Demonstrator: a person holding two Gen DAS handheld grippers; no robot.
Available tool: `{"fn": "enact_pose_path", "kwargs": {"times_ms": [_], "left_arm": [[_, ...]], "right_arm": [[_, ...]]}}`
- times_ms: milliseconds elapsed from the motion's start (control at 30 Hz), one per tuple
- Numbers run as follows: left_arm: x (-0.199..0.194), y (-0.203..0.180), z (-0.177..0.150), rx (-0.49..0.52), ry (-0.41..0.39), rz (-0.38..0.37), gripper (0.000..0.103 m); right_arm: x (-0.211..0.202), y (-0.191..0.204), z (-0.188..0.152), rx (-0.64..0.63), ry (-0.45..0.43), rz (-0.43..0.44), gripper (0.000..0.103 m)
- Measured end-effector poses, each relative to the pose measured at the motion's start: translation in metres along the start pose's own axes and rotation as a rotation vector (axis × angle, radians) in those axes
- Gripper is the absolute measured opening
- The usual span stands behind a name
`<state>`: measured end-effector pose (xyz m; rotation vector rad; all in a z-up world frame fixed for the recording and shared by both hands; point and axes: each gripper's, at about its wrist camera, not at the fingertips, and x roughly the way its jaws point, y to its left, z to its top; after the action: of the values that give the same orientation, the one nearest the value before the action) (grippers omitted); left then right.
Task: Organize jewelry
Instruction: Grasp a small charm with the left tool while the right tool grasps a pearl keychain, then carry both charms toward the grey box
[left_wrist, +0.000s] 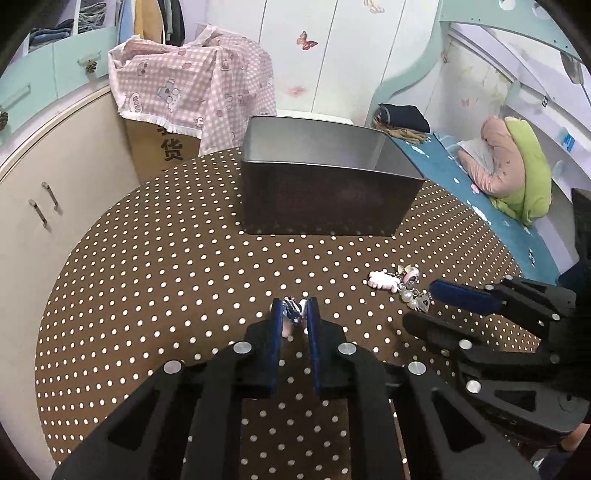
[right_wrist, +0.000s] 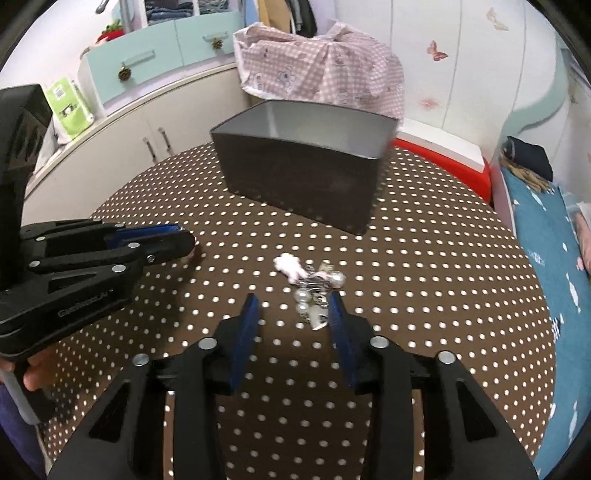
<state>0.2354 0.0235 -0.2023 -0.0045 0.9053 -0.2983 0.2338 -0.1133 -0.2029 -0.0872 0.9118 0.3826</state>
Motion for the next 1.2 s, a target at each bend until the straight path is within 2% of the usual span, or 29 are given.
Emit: {"fn": "enact_pose_path", "kwargs": {"times_ms": [100, 200, 267, 333, 400, 600, 900, 1200], "left_arm": [[-0.002, 0.002, -0.002, -0.008, -0.003, -0.01, 0.011], [-0.003, 0.003, -0.004, -0.011, -0.004, -0.014, 0.011], [-0.003, 0.004, -0.006, -0.014, -0.002, -0.021, 0.011], [-0.003, 0.004, -0.006, -0.02, 0.0, -0.027, 0.011], [-0.002, 0.005, -0.005, -0.024, 0.002, -0.035, 0.011], [-0.009, 0.006, 0.0, -0.03, -0.014, -0.074, 0.011], [-0.044, 0.003, 0.024, -0.027, -0.093, -0.148, 0.011], [-0.075, -0.011, 0.063, 0.011, -0.169, -0.191, 0.011]], "right_arm": [[0.007, 0.003, 0.003, -0.015, 0.013, -0.008, 0.029], [0.012, 0.002, 0.005, -0.018, 0.025, -0.023, 0.028], [0.015, 0.003, 0.007, -0.024, 0.03, -0.026, 0.022], [0.016, 0.006, 0.007, -0.041, 0.029, -0.029, 0.021], [0.017, 0.006, 0.006, -0.039, 0.031, -0.003, 0.01], [0.003, 0.005, 0.006, -0.032, 0.015, 0.027, 0.01], [-0.061, -0.004, 0.032, 0.008, -0.11, 0.083, 0.01], [-0.105, -0.013, 0.061, 0.01, -0.202, 0.084, 0.01]]}}
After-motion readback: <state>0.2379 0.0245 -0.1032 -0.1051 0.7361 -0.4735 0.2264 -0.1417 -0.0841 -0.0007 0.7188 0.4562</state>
